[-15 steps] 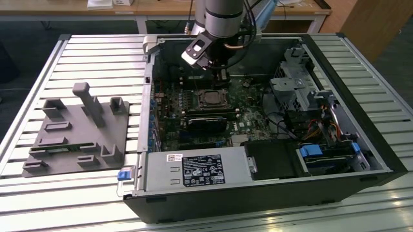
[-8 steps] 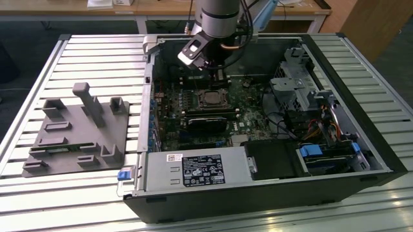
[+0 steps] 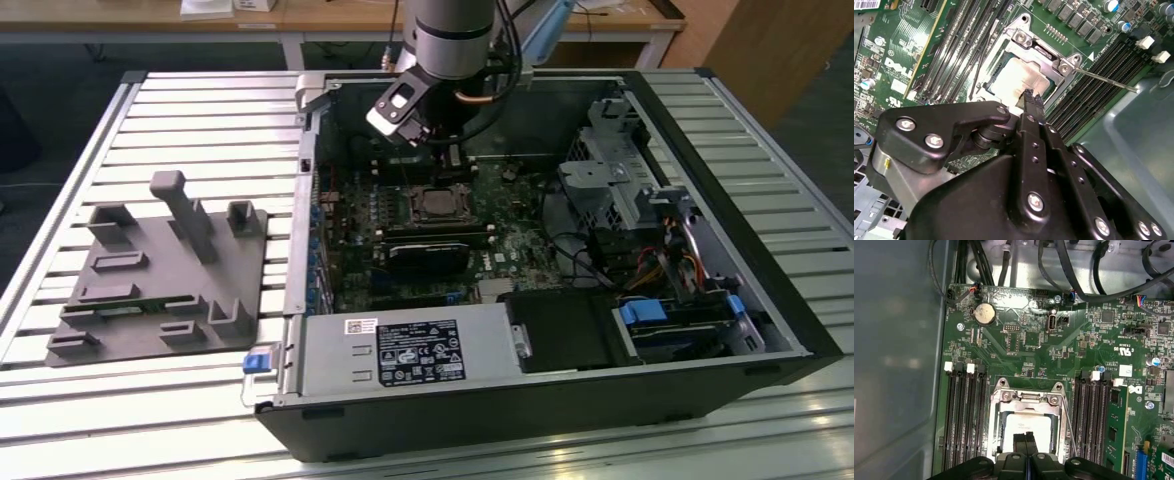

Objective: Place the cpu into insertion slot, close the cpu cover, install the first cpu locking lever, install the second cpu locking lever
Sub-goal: 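Install the first cpu locking lever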

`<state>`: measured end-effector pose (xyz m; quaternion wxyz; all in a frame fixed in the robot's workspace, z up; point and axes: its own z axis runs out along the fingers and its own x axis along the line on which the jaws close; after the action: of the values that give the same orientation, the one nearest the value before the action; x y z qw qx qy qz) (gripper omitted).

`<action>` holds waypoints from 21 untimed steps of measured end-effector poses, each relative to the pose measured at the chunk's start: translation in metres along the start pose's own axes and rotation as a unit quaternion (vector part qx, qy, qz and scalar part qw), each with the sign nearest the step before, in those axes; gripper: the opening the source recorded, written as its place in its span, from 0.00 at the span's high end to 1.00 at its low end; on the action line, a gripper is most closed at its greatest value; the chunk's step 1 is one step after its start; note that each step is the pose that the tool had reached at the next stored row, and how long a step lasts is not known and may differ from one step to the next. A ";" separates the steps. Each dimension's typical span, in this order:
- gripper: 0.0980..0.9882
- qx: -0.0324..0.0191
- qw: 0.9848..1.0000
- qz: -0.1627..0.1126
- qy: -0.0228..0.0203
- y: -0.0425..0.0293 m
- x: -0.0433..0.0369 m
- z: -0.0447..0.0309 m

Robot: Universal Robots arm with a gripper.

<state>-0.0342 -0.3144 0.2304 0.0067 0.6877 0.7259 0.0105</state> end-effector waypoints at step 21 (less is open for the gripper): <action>0.98 0.000 1.000 -0.001 0.000 0.0006 0.0002 -0.0251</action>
<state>-0.0342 -0.3143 0.2556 0.0070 0.6873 0.7263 0.0103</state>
